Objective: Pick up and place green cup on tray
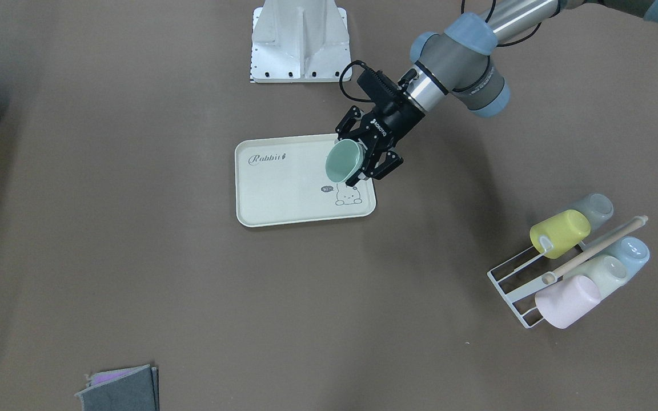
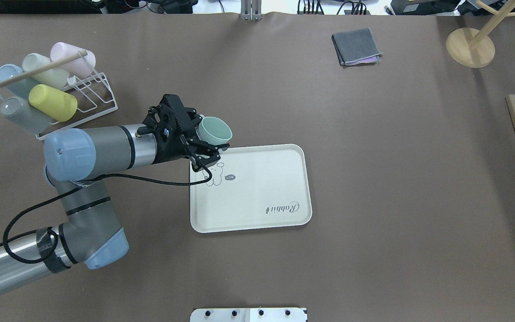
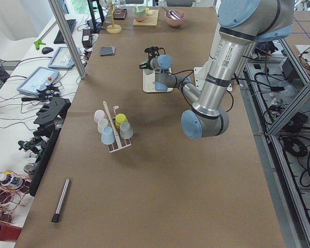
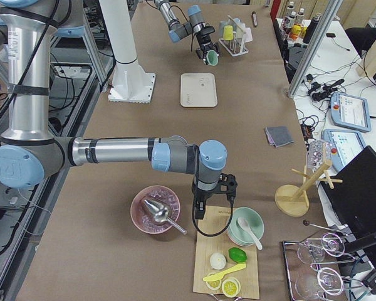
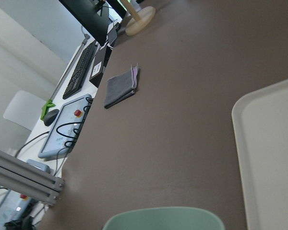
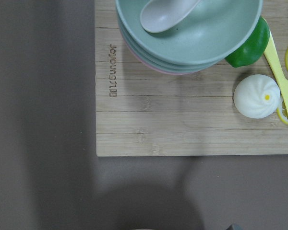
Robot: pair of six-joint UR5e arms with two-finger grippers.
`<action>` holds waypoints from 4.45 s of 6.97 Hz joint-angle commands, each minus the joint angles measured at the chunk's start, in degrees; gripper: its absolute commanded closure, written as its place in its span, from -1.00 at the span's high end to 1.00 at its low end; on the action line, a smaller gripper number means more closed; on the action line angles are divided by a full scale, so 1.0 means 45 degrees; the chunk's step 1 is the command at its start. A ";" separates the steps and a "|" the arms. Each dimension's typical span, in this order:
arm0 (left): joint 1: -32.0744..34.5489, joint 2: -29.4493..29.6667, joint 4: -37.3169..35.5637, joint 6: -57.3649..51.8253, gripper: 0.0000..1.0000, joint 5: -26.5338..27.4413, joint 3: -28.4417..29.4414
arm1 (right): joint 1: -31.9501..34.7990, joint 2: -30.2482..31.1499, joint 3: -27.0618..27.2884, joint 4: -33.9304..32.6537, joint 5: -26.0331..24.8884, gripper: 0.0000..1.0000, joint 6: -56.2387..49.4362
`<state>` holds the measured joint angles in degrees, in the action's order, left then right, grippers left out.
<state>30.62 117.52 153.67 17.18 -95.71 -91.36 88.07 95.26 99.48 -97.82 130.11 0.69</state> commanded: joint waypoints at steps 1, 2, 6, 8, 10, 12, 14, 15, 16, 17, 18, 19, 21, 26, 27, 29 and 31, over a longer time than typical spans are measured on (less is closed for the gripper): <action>-0.0357 0.1205 -0.0007 0.0557 -0.47 -0.0059 0.1526 | 0.0000 -0.0056 0.0043 0.0000 0.0090 1.00 0.0002; -0.0765 0.1596 0.0012 0.0440 -0.47 -0.0079 0.2150 | 0.0000 -0.0056 0.0024 0.0000 0.0090 1.00 0.0021; -0.1277 0.2343 0.2437 -0.0772 -0.41 -0.0021 0.3813 | 0.0000 -0.0075 0.0082 0.0000 0.0361 1.00 0.0041; -0.1277 0.2323 0.5273 -0.0636 -0.40 -0.0021 0.4596 | 0.0000 -0.0056 0.0062 0.0000 0.0383 1.00 0.0022; -0.1277 0.2323 0.7367 -0.0596 -0.40 -0.0040 0.5862 | 0.0000 -0.0075 0.0082 0.0000 0.0557 1.00 0.0022; -0.1315 0.2342 0.8367 -0.0132 -0.41 -0.0040 0.6451 | 0.0000 -0.0075 0.0101 0.0000 0.0675 1.00 0.0022; -0.1529 0.2342 0.8527 0.0144 -0.40 -0.0040 0.6532 | 0.0000 -0.0056 0.0121 0.0000 0.0695 1.00 0.0022; -0.1724 0.2342 0.8508 0.0165 -0.39 -0.0021 0.6532 | 0.0000 -0.0056 0.0121 0.0000 0.0695 1.00 0.0022; -0.1803 0.2342 0.8489 0.0166 -0.38 -0.0040 0.6570 | 0.0000 -0.0056 0.0121 0.0000 0.0695 1.00 0.0022; -0.1823 0.2323 0.8469 0.0146 -0.37 -0.0079 0.6571 | 0.0000 -0.0056 0.0121 0.0000 0.0695 1.00 0.0022; -0.1804 0.2323 0.8450 0.0049 0.93 -0.0021 0.6571 | 0.0000 -0.0056 0.0140 0.0000 0.0695 1.00 0.0022; -0.1765 0.2303 0.8430 -0.0029 0.97 0.0018 0.6571 | 0.0000 -0.0056 0.0141 0.0000 0.0695 1.00 0.0022; -0.1629 0.1469 0.8585 -0.0576 0.97 -0.0001 0.6281 | 0.0000 -0.0056 0.0141 0.0000 0.0715 1.00 0.0022; -0.1706 0.1092 0.8470 -0.0498 0.97 -0.0001 0.5224 | 0.0000 -0.0056 0.0141 0.0000 0.0910 1.00 0.0002; -0.1706 0.1111 0.8450 -0.0460 0.97 -0.0001 0.5088 | 0.0000 -0.0056 0.0121 0.0000 0.0891 1.00 0.0002; -0.1668 0.1014 0.7112 -0.0304 0.97 -0.0040 0.3670 | 0.0000 -0.0056 0.0121 0.0000 0.0891 1.00 0.0022; -0.1319 0.0839 0.4070 0.0203 0.97 -0.0079 0.1949 | 0.0000 -0.0056 0.0140 0.0000 0.0910 1.00 0.0022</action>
<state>23.57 121.64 179.81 17.05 -95.95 -78.26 88.07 95.01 100.03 -97.82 134.18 0.79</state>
